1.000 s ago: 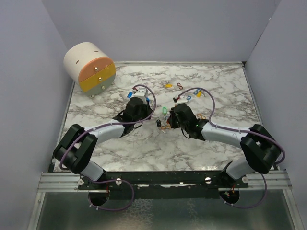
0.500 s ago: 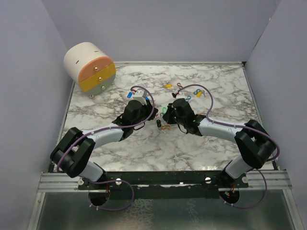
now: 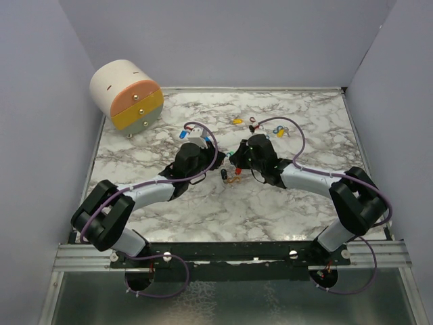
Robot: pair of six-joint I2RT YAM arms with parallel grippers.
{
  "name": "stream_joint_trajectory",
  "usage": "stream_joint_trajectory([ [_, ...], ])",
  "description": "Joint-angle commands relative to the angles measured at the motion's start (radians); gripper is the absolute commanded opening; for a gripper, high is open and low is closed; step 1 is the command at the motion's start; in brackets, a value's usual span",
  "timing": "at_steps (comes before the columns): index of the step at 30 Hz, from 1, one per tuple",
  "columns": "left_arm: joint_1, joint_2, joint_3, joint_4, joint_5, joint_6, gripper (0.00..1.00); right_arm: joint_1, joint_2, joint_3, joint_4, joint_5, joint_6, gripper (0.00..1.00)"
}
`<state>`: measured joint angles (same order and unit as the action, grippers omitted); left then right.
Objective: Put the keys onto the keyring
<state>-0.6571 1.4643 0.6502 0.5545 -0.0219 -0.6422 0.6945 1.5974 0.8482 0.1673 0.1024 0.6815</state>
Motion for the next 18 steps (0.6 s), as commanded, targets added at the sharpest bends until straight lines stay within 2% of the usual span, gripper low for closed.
stream_joint_trajectory([
  [1, -0.011, 0.003, -0.005, 0.056, 0.025, -0.013, 0.08, -0.008, -0.005, 0.002, 0.055, -0.031, 0.019, 0.01],
  [18, -0.018, 0.05, 0.01, 0.079, 0.028, -0.013, 0.08, -0.016, -0.028, -0.011, 0.08, -0.049, 0.02, 0.01],
])
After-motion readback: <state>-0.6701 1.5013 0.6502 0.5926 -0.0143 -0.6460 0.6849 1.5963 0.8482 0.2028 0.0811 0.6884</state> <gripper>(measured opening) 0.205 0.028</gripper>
